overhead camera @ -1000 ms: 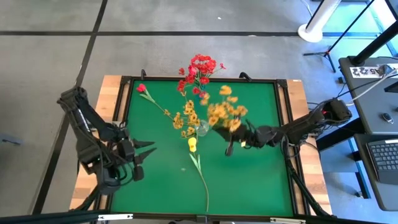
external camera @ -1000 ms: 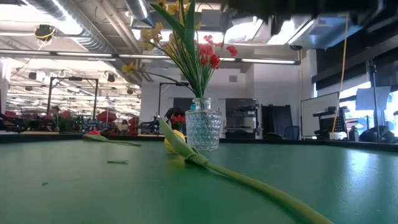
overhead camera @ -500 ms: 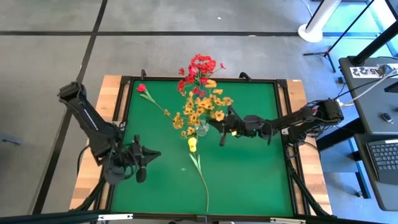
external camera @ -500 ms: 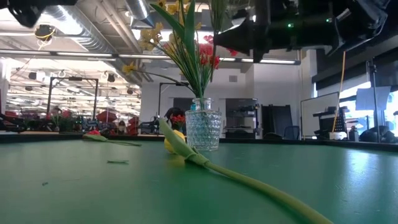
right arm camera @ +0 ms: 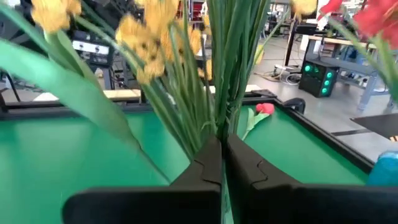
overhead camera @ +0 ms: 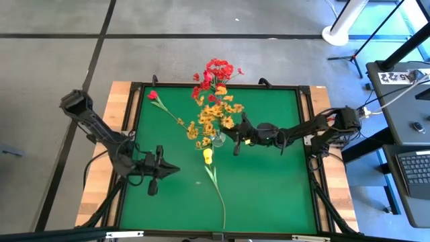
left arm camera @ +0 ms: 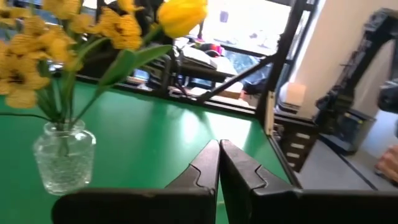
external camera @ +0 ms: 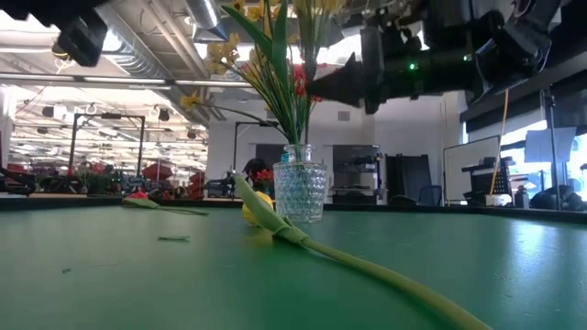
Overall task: Sort flowers into vase by color
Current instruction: Put the yellow flowers into the transparent vase
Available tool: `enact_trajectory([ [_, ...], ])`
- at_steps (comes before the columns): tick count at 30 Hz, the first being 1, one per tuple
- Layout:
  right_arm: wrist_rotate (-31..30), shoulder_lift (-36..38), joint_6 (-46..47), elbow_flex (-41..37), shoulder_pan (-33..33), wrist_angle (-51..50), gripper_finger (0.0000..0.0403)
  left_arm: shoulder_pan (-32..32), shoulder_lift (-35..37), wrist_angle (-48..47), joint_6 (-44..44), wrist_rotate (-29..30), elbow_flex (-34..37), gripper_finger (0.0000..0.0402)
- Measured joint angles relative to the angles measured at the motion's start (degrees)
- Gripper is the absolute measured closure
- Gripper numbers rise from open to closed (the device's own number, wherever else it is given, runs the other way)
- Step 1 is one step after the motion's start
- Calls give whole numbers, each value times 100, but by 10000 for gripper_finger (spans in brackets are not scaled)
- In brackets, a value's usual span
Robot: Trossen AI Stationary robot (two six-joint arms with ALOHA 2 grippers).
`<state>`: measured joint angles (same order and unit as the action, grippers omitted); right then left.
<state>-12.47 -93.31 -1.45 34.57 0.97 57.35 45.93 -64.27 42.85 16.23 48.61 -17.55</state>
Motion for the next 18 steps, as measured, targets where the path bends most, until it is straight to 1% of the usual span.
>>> enact_trajectory([
  [3, 0, -186, 16, 0, 0, 187, 402, -124, 0, 8, 26, -12, 1, 395],
  [6, -2, -287, 63, 0, 2, 158, 399, -172, 0, 6, 116, -20, 1, 395],
  [9, -40, -322, 155, -2, 3, 54, 386, -172, 0, -32, 136, -32, 1, 395],
  [13, -130, -322, 160, -2, 13, -108, 342, -172, -2, -72, 166, -34, 1, 395],
  [18, -203, -292, 228, -2, 13, -479, 262, -165, -2, -79, 169, -34, 1, 395],
])
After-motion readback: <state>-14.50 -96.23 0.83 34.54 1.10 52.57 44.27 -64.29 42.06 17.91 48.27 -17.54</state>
